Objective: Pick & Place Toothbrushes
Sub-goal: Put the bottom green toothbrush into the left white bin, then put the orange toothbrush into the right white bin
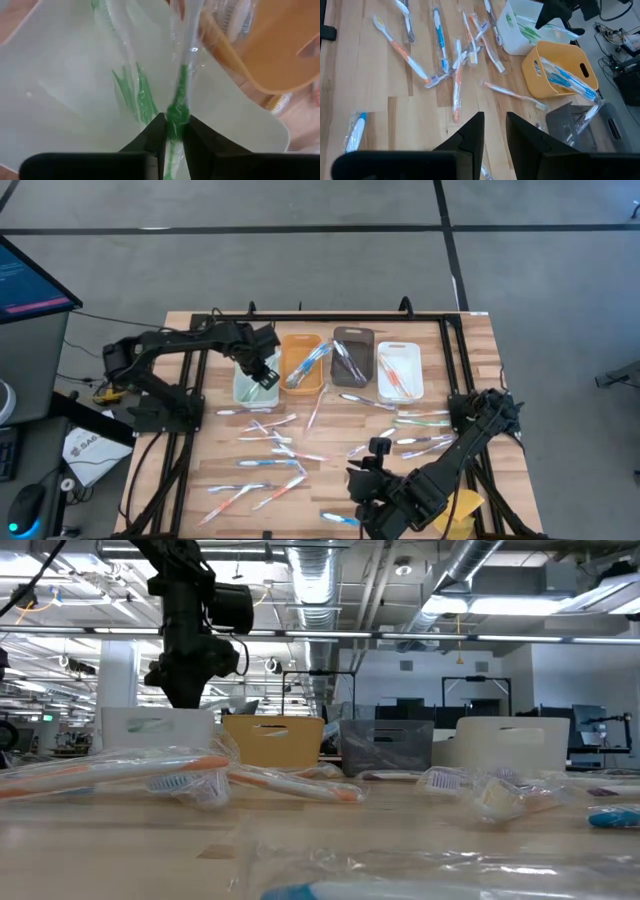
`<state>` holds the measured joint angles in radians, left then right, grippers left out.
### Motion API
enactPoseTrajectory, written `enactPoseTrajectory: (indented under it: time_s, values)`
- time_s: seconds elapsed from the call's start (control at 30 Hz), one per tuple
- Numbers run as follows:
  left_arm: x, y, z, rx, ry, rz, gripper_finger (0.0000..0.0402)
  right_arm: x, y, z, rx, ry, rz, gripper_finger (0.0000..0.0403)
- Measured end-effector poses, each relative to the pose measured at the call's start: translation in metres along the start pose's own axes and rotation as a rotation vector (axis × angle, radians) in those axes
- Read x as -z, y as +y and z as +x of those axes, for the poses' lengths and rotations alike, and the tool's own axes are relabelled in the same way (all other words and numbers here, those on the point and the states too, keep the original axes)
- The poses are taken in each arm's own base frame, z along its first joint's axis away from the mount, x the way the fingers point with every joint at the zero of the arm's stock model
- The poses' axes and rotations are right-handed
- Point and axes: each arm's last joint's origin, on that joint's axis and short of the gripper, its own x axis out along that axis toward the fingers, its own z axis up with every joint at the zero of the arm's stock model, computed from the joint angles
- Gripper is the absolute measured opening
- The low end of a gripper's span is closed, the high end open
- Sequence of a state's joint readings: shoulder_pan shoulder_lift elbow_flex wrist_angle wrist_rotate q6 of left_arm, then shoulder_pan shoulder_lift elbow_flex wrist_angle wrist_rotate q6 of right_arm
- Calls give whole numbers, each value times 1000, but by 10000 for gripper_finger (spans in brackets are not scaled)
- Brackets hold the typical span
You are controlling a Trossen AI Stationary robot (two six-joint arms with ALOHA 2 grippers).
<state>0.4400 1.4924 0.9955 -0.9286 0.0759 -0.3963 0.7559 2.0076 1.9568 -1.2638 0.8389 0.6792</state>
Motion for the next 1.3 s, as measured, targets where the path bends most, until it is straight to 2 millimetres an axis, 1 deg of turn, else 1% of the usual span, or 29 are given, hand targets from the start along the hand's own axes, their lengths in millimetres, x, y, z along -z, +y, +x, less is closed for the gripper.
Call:
enactPoseTrajectory:
  time_s: [0.13,0.2,0.27,0.33,0.4,0.53,0.67,0.8,0.9,1.0,1.07,1.13,1.3]
  values:
    - [-1,1,3,-6,13,-10,66,5,6,6,14,28,-36,74]
    - [-1,1,3,-4,17,-37,75,5,10,14,31,34,-41,74]
    - [-1,1,3,-5,19,-60,83,11,13,18,46,65,-88,74]
    - [0,1,1,-1,13,-61,90,9,15,26,53,66,-94,74]
    - [0,1,1,2,12,-61,97,12,16,28,65,88,-141,74]
    - [0,1,1,2,14,-61,111,8,11,32,68,87,-102,74]
    - [2,2,-3,7,3,-47,123,11,7,30,89,112,-115,74]
    - [8,2,-21,38,-63,-23,127,20,2,24,121,179,-165,74]
    - [16,3,-41,73,-141,-13,127,25,-5,25,128,286,-122,74]
    - [25,3,-60,115,-235,3,125,22,-9,28,47,364,-86,74]
    - [29,2,-72,140,-312,17,125,21,-15,27,18,411,-53,74]
    - [32,0,-82,171,-389,32,126,20,-16,30,-3,452,-11,74]
    - [40,-10,-98,238,-511,88,126,16,-26,33,-29,491,25,86]
